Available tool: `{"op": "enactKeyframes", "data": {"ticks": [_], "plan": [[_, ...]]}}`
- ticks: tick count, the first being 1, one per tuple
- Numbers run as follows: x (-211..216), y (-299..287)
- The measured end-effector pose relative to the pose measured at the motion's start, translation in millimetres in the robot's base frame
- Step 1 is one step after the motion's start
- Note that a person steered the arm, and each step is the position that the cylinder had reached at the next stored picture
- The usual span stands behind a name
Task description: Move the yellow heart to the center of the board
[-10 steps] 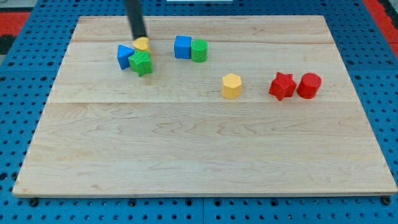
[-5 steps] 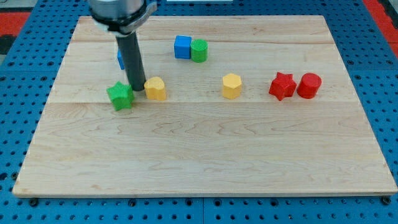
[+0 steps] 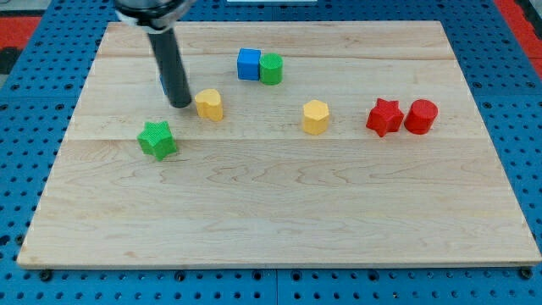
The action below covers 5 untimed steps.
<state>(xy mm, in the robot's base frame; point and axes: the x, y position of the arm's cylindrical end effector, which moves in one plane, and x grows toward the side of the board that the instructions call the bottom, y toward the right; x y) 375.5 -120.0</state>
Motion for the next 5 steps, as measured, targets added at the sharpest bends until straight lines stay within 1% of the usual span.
{"op": "enactKeyframes", "data": {"ticks": [1,2,3,4,5], "plan": [[7.0,56.5],[-10.6,58.7],[-20.0,75.5],[4.3,74.7],[4.4,75.2]]}}
